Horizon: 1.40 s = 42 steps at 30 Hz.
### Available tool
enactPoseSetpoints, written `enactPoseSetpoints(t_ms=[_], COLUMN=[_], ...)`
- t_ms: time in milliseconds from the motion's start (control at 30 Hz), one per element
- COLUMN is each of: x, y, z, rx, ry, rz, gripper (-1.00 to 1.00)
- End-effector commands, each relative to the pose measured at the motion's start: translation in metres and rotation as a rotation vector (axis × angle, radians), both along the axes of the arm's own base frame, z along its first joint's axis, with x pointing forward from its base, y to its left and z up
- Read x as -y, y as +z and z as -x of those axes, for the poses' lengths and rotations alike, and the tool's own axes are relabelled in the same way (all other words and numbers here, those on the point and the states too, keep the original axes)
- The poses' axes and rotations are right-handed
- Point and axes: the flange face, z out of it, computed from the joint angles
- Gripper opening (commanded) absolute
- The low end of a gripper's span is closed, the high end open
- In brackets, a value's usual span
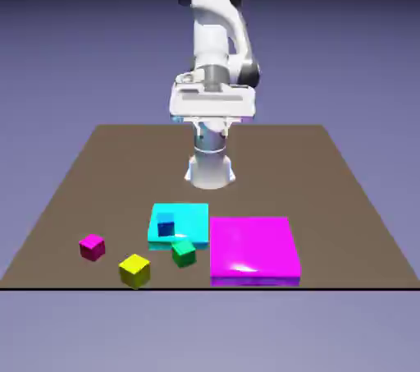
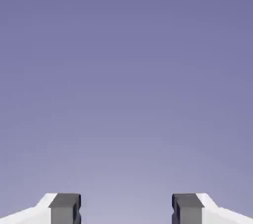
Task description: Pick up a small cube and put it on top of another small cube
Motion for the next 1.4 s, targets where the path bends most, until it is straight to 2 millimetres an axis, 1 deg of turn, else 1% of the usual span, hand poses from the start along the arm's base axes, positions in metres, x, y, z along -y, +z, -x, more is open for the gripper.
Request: enactPoseSetpoints(t_ms=[0, 100, 200, 300, 400, 500, 600, 700, 800, 833, 867, 1000, 1033, 1067, 1100, 1233, 1267, 1367], x=[0.013, 0.052, 0.095, 0.139, 0.183, 0.228, 0.27, 0.311, 0.348, 0.352, 0.352, 0.343, 0.341, 0.341, 0.341, 0.351, 0.346, 0.309], y=[-0.007, -0.028, -0.053, -0.081, -0.112, -0.146, -0.181, -0.219, -0.258, -0.263, -0.263, -0.323, -0.331, -0.331, -0.331, -0.271, -0.261, -0.245], z=[-0.008, -0.028, -0.042, -0.051, -0.054, -0.05, -0.04, -0.024, -0.003, 0.0, 0.0, -0.006, -0.006, -0.006, -0.006, -0.001, -0.006, -0.042], rx=[-0.032, -0.121, -0.203, -0.277, -0.344, -0.406, -0.464, -0.519, -0.573, -0.579, -0.579, -0.579, -0.579, -0.579, -0.579, -0.579, -0.582, -0.605], ry=[-0.068, -0.276, -0.49, -0.709, -0.932, -1.158, -1.386, -1.615, -1.844, -1.87, -1.87, -1.869, -1.87, -1.87, -1.87, -1.869, -1.865, -1.833], rz=[-0.04, -0.161, -0.283, -0.405, -0.528, -0.651, -0.776, -0.902, -1.028, -1.042, -1.042, -1.043, -1.042, -1.042, -1.042, -1.043, -1.041, -1.03], gripper=[0.0, 0.0, 0.0, 0.0, 0.0, 0.0, 0.0, 0.0, 0.0, 0.0, 0.0, 0.0, 0.0, -1.0, -1.0, -1.0, -1.0, -1.0])
